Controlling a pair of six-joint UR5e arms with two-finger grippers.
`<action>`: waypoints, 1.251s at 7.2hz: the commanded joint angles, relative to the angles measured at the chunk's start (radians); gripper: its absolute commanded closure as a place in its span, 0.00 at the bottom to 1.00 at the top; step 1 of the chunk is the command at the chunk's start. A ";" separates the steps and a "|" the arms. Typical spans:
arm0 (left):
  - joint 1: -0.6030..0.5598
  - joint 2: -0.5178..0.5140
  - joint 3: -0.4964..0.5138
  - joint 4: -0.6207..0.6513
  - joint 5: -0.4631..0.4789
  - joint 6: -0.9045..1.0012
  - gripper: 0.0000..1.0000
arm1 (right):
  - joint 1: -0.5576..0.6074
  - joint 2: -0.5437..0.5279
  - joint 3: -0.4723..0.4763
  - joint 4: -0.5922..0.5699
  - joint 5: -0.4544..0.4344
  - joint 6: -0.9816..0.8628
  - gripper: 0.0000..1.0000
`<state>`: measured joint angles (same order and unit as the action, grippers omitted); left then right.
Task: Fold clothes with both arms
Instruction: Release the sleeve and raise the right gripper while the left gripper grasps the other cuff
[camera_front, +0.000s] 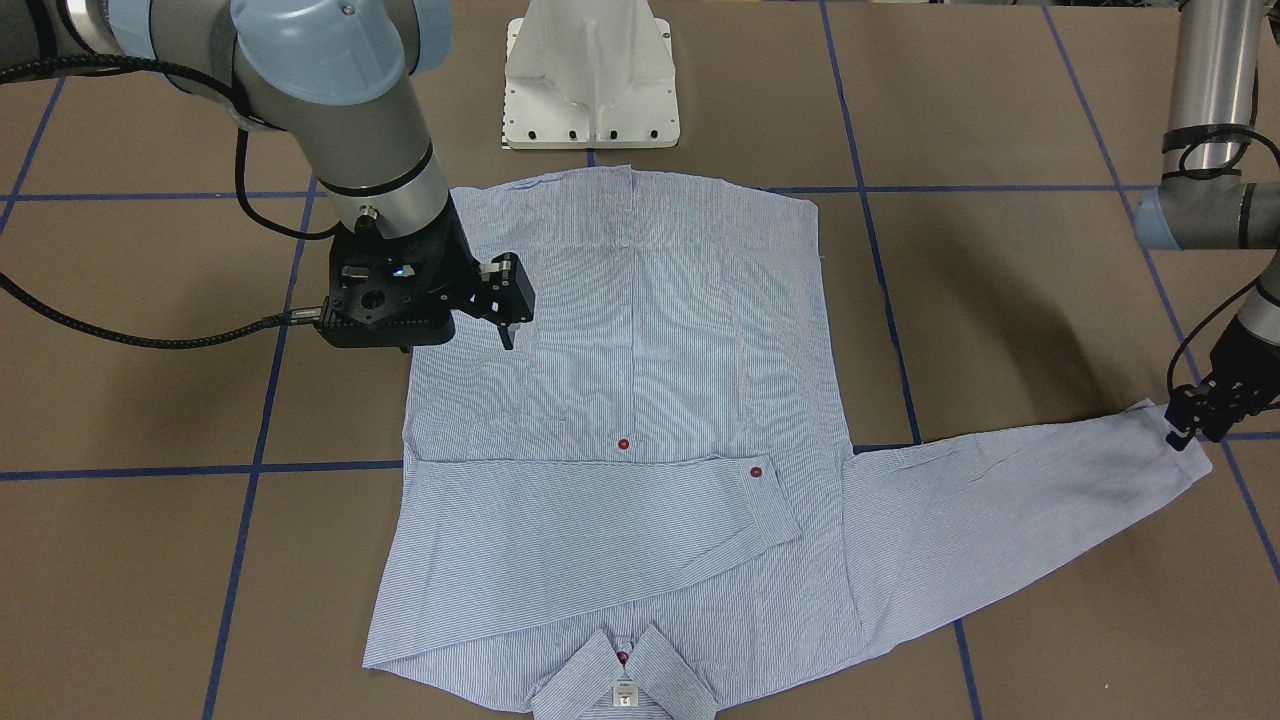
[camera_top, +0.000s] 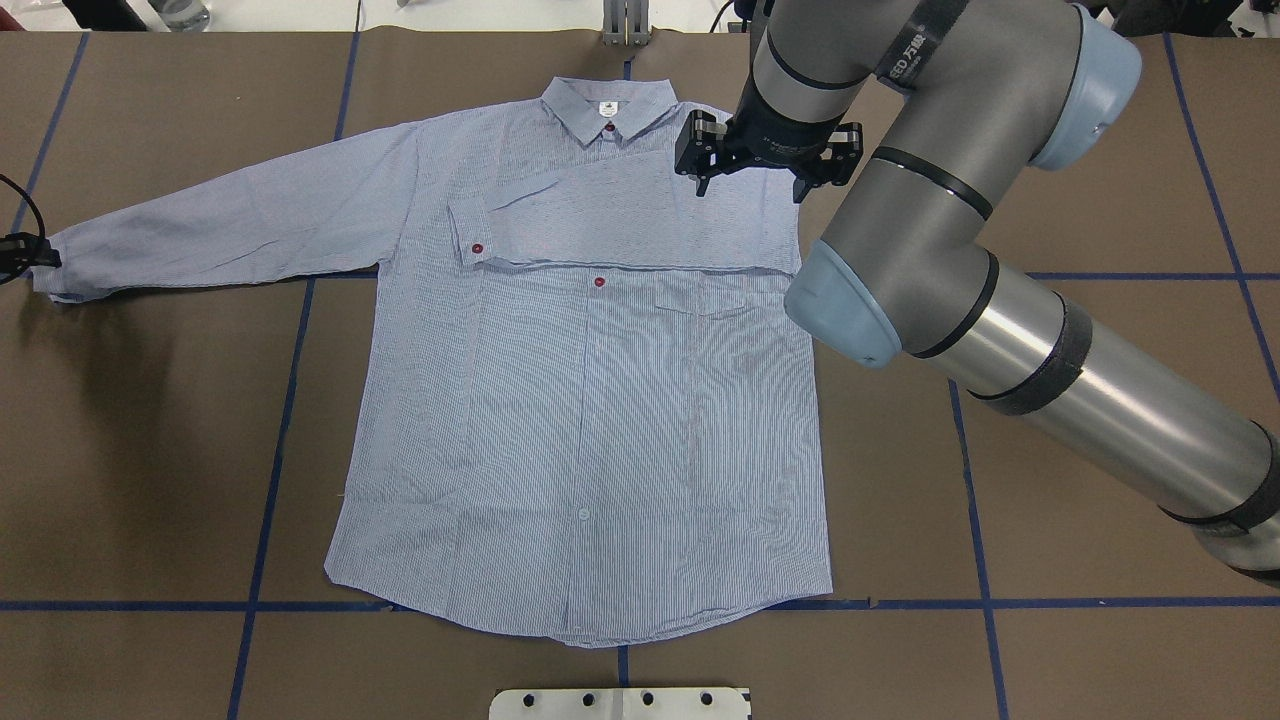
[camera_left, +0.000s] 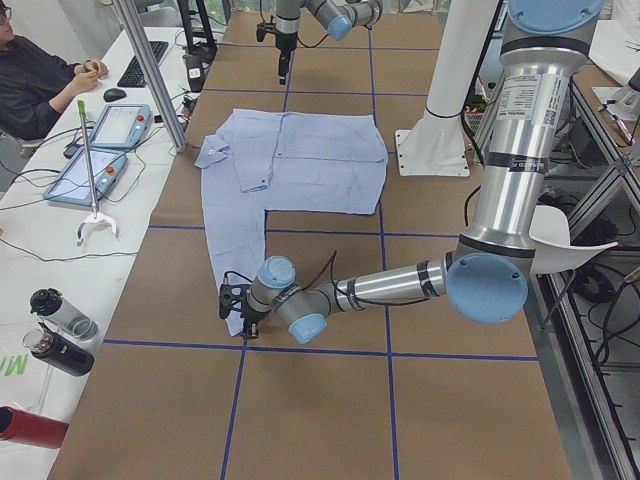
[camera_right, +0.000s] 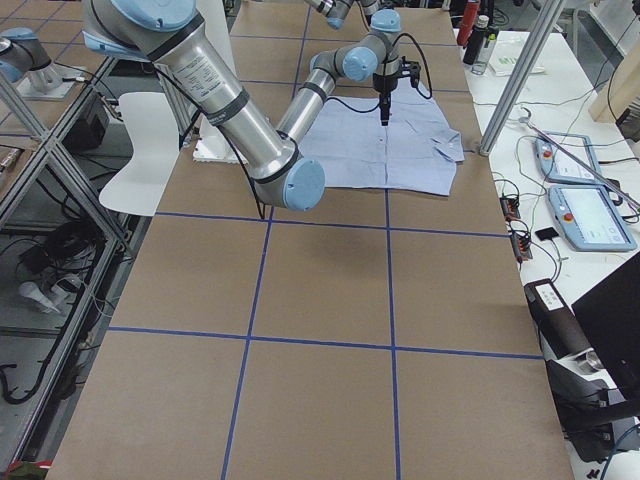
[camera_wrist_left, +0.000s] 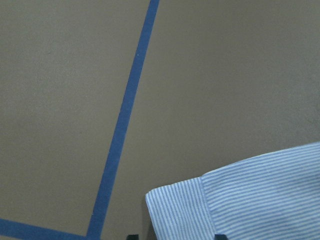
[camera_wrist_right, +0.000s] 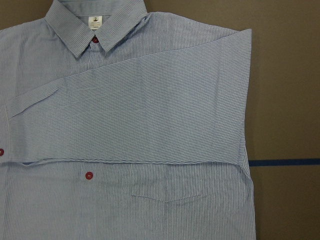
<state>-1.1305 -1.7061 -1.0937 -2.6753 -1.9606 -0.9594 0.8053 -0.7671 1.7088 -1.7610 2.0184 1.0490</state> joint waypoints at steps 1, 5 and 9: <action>0.000 -0.001 0.000 0.000 0.000 -0.002 0.44 | 0.000 -0.001 0.002 0.000 -0.003 0.000 0.00; 0.000 -0.003 -0.003 0.000 0.000 -0.067 0.81 | 0.003 -0.012 0.015 0.000 -0.003 0.000 0.00; -0.006 -0.001 -0.070 0.023 -0.036 -0.075 1.00 | 0.011 -0.020 0.017 0.000 0.005 -0.001 0.00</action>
<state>-1.1326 -1.7080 -1.1302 -2.6650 -1.9740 -1.0320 0.8132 -0.7850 1.7246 -1.7610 2.0193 1.0483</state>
